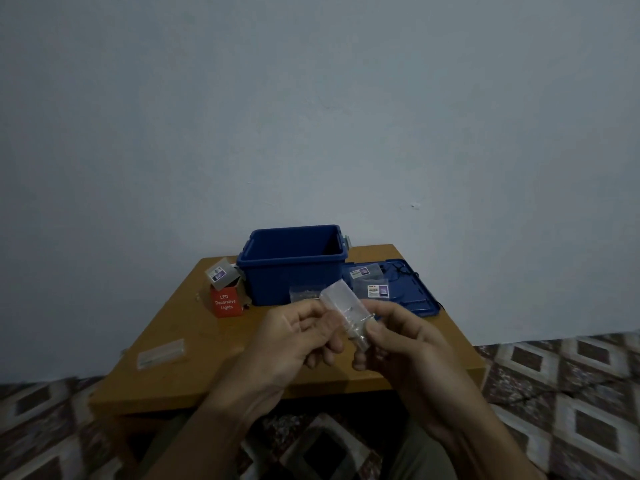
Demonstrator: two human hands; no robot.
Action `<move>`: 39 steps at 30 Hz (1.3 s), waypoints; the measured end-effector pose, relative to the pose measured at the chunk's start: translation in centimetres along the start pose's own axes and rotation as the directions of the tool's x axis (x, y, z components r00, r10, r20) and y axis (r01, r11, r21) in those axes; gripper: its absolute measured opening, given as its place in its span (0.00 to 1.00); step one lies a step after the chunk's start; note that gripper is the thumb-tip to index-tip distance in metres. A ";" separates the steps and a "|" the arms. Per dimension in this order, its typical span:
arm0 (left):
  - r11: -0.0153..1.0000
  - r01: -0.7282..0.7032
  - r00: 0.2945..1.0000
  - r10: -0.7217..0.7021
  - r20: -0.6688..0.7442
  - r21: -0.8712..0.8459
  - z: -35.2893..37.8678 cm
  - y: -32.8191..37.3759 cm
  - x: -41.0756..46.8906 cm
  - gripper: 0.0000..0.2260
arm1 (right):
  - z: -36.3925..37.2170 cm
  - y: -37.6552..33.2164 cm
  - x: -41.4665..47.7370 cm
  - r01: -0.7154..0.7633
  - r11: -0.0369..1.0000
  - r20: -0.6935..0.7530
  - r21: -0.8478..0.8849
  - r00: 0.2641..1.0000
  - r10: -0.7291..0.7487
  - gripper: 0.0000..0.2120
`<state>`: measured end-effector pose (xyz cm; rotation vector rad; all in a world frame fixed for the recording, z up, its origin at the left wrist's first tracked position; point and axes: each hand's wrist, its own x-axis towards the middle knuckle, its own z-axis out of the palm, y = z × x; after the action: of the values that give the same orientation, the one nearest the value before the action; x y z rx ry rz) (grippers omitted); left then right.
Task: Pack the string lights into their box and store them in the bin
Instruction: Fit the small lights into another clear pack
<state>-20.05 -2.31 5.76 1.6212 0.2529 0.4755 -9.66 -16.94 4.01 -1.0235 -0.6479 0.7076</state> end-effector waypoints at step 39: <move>0.895 0.131 0.950 -0.236 -0.203 -0.426 -17.6 -12.6 -0.9 0.33 | 12.2 12.9 10.9 -0.512 0.859 0.340 -0.015 0.805 0.486 0.14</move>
<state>-27.28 14.42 -5.97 1.1132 0.4628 0.5459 -15.08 2.42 -1.50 -1.0184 -0.6356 1.3883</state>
